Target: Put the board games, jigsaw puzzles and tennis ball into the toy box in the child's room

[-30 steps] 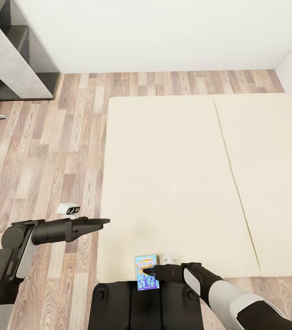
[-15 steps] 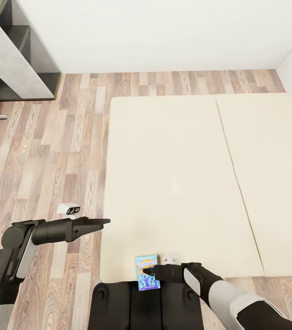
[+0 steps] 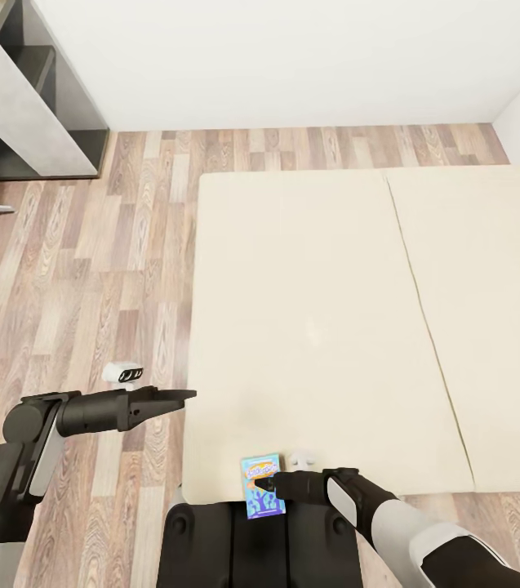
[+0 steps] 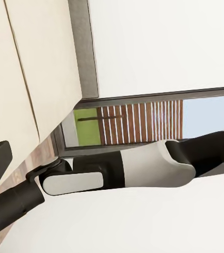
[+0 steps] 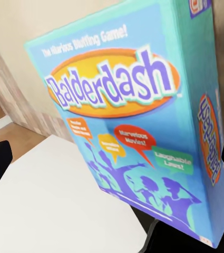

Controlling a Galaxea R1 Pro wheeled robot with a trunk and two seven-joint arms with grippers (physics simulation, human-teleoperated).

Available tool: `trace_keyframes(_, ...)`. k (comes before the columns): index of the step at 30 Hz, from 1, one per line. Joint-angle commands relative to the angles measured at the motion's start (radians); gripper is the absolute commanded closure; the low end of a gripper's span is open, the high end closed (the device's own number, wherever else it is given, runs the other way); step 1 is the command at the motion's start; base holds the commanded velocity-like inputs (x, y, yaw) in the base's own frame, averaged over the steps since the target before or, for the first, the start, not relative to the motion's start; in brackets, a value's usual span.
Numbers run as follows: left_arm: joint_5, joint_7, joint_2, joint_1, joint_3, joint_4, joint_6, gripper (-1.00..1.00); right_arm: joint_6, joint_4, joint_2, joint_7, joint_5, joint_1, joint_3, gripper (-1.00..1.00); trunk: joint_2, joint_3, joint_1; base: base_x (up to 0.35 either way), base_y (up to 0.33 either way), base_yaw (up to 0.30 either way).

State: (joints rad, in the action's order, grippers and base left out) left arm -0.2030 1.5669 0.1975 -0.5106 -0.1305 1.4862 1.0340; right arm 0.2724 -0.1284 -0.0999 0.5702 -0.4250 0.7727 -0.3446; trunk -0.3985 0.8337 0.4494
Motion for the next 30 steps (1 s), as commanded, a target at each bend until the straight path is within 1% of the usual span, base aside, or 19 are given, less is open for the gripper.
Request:
trace_keyframes(1, 0.000, 0.004, 0.000, 0.000, 0.000, 0.000, 0.011, -1.00, 0.007, 0.000, 0.000, 0.000, -0.011, 0.000, -0.005, -1.00, -0.001, 0.001, 0.001, 0.000, 0.082, 0.000)
trace_keyframes(30, 0.000, 0.004, 0.000, 0.000, 0.000, 0.000, 0.011, -1.00, 0.007, 0.000, 0.000, 0.002, -0.011, 0.000, -0.005, -1.00, -0.001, 0.001, 0.001, 0.000, 0.063, 0.000)
